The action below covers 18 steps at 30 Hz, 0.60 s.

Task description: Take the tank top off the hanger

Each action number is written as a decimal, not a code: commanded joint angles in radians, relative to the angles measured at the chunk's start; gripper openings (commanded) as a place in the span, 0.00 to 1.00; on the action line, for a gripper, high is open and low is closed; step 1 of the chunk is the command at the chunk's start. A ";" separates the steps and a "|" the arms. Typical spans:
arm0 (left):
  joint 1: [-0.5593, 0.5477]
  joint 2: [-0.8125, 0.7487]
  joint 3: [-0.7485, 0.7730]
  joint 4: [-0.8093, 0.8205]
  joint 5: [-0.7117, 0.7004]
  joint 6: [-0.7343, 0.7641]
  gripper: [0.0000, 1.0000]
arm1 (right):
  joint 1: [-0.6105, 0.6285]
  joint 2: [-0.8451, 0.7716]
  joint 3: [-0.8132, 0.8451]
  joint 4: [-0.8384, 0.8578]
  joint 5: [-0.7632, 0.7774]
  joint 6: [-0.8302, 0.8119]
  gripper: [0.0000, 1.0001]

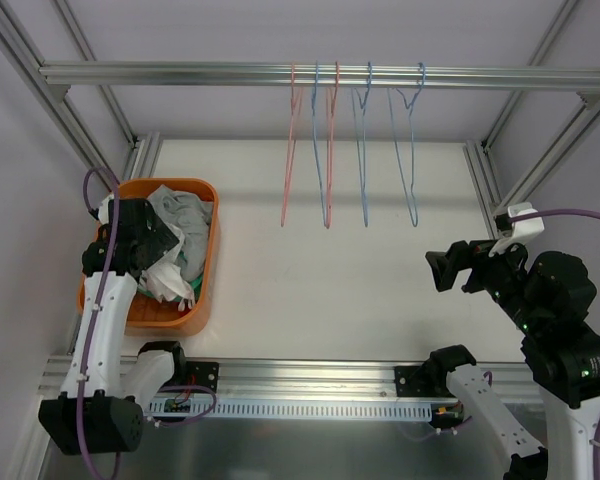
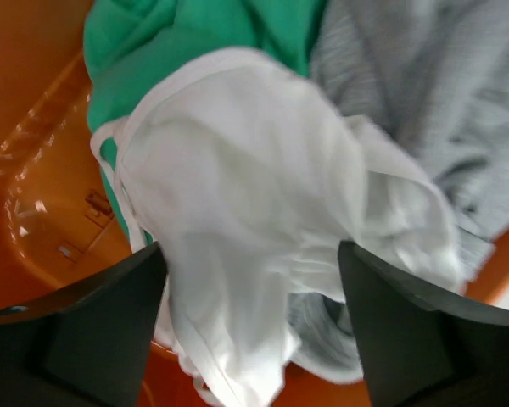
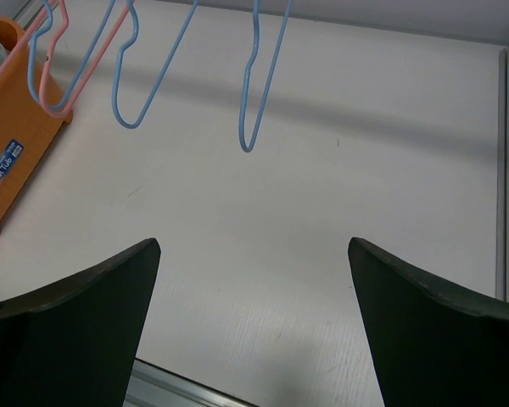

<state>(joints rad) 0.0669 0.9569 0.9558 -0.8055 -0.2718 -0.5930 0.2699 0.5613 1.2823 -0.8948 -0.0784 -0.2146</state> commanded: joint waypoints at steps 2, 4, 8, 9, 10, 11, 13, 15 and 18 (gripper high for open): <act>0.005 -0.082 0.130 -0.017 -0.007 0.094 0.90 | -0.003 0.005 0.032 0.013 0.022 -0.025 0.99; 0.005 -0.099 0.164 -0.040 0.034 0.140 0.95 | -0.003 0.012 0.034 0.002 0.051 -0.028 0.99; 0.005 -0.173 0.270 -0.064 0.132 0.219 0.99 | -0.003 0.038 0.051 -0.015 0.143 -0.031 0.99; 0.005 -0.187 0.288 -0.069 0.163 0.264 0.99 | -0.001 0.055 0.057 -0.021 0.156 -0.026 0.99; 0.005 -0.196 0.311 -0.087 0.211 0.284 0.99 | -0.001 0.066 0.066 -0.029 0.173 -0.023 1.00; 0.005 -0.216 0.358 -0.101 0.236 0.303 0.99 | -0.003 0.077 0.081 -0.048 0.204 -0.020 1.00; 0.005 -0.240 0.399 -0.129 0.266 0.343 0.99 | -0.001 0.109 0.103 -0.073 0.230 -0.006 0.99; 0.004 -0.296 0.434 -0.162 0.267 0.352 0.99 | -0.003 0.115 0.126 -0.105 0.235 -0.008 0.99; 0.002 -0.395 0.426 -0.169 0.301 0.360 0.99 | -0.003 0.078 0.118 -0.122 0.255 -0.019 0.99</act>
<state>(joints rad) 0.0666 0.6395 1.3621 -0.9127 -0.0475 -0.2947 0.2699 0.6693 1.3689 -0.9817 0.1184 -0.2260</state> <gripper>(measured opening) 0.986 0.994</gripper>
